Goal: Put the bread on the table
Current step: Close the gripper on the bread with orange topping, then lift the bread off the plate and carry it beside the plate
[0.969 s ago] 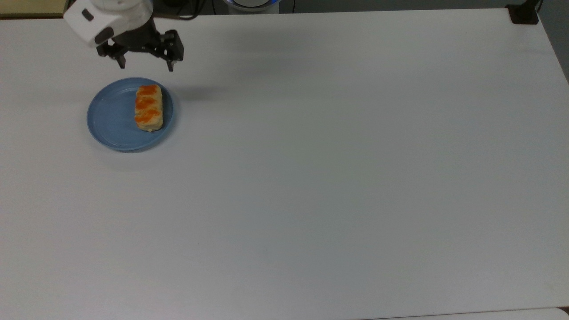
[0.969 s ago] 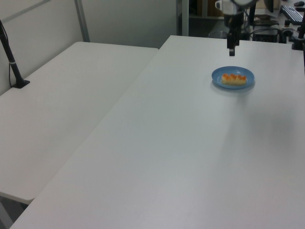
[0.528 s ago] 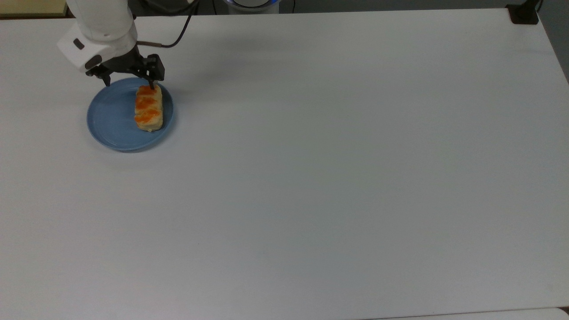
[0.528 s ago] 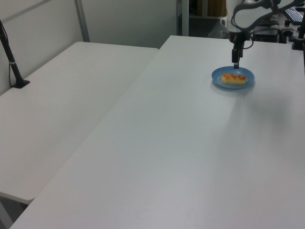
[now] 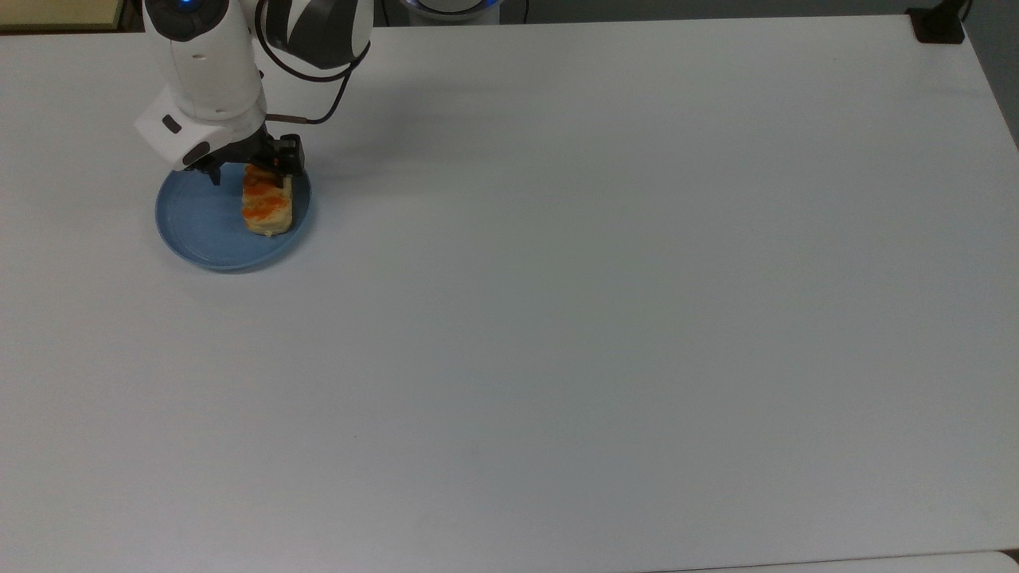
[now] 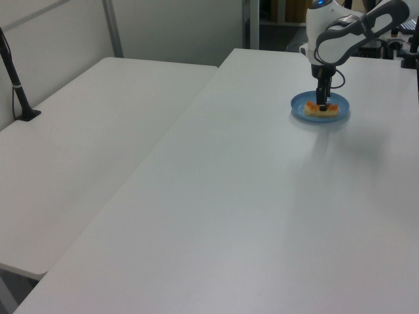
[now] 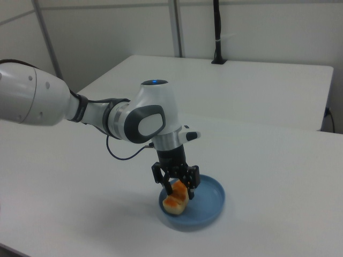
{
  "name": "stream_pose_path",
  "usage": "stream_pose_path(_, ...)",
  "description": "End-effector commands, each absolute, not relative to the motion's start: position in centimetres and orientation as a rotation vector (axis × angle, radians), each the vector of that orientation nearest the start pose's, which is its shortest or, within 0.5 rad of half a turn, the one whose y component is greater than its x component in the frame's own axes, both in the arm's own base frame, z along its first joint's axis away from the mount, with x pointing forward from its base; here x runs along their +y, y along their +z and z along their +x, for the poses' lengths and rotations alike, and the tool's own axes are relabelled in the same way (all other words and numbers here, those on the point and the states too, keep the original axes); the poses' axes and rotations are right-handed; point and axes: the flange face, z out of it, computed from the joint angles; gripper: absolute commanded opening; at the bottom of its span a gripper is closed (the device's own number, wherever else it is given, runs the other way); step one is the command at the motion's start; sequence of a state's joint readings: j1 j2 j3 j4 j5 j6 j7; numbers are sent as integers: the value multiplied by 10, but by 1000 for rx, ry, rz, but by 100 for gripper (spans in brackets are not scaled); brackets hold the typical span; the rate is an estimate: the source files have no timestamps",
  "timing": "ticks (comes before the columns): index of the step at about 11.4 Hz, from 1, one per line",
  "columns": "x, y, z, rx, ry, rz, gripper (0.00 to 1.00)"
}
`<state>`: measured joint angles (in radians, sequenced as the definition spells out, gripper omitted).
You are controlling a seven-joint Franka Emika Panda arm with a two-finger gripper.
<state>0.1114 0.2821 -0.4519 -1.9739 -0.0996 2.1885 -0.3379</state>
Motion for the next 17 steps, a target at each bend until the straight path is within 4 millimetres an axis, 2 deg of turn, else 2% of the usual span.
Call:
stream_pose_path(1, -184, 337, 562, -161, 157, -3311, 41)
stream_pose_path(3, -183, 341, 561, -144, 151, -3303, 16)
stream_pose_path(4, -183, 344, 562, -136, 147, -3300, 7)
stream_pose_path(5, -183, 347, 561, -132, 151, -3296, 1)
stream_pose_path(7, -183, 366, 562, -124, 130, -3282, 1)
stream_pose_path(9, -184, 413, 572, -103, 91, -3262, 1)
stream_pose_path(10, -181, 436, 585, -66, 8, -3245, 2)
stream_pose_path(11, -166, 451, 599, -72, -65, -3222, 2)
stream_pose_path(12, -147, 457, 614, -102, -107, -3216, 3)
stream_pose_path(13, -116, 459, 633, -133, -144, -3206, 7)
stream_pose_path(17, -41, 412, 698, -112, -176, -3240, 9)
